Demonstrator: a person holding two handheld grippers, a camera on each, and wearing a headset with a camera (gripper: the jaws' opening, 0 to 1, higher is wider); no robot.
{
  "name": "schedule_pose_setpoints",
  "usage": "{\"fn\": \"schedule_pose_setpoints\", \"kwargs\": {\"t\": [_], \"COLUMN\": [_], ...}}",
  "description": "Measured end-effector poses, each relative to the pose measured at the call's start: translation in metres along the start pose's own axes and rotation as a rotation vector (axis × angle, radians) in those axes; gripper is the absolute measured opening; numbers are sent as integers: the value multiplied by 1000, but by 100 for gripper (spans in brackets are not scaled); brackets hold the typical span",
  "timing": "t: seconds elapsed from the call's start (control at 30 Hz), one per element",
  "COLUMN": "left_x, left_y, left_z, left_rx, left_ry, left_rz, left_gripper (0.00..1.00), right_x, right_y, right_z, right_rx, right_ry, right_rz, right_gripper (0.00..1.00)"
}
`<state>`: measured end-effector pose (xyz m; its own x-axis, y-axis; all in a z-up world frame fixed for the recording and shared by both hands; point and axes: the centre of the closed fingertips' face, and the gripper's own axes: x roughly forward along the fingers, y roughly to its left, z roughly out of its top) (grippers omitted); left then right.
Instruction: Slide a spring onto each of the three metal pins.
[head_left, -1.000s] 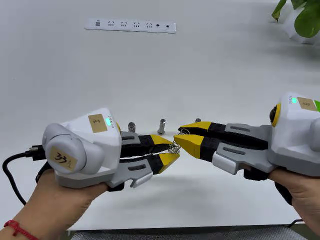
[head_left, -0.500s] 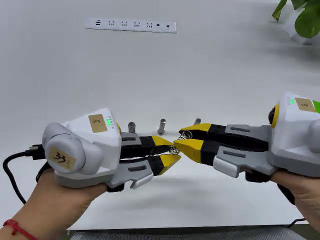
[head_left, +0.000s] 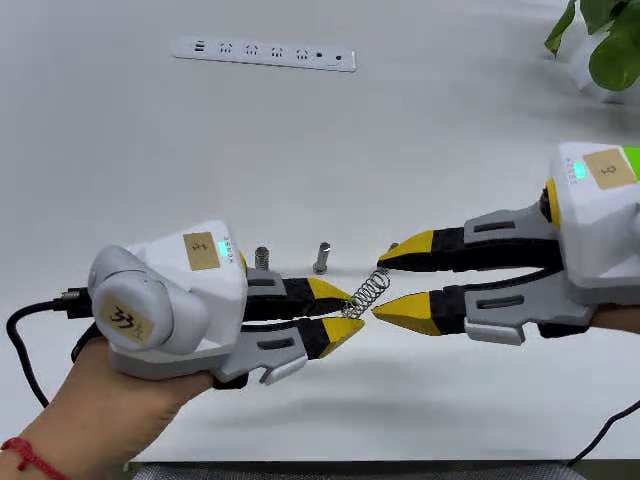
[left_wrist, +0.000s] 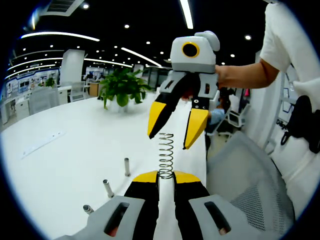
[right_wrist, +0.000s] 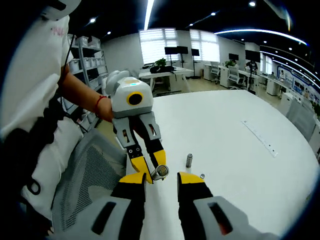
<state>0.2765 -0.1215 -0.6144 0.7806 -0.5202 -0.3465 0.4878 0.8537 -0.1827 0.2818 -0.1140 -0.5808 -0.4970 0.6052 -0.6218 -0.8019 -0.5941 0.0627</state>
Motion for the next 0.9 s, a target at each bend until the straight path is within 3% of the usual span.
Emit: {"fn": "schedule_pose_setpoints", "kwargs": {"t": [0.23, 0.47, 0.63, 0.9], "left_x": [0, 0, 1, 1], "left_y": [-4, -6, -8, -10], "left_z": [3, 4, 3, 3], "left_rx": [8, 11, 6, -2], "left_ry": [-7, -17, -24, -37], "left_rz": [-6, -9, -11, -11], "left_gripper": [10, 10, 10, 10], "right_x": [5, 16, 19, 22], "right_y": [6, 19, 21, 24], "right_z": [7, -2, -9, -12], "right_rx": [-194, -338, -387, -429], "right_ry": [160, 305, 359, 402], "right_rz": [145, 261, 300, 338], "right_gripper": [25, 22, 21, 15]}}
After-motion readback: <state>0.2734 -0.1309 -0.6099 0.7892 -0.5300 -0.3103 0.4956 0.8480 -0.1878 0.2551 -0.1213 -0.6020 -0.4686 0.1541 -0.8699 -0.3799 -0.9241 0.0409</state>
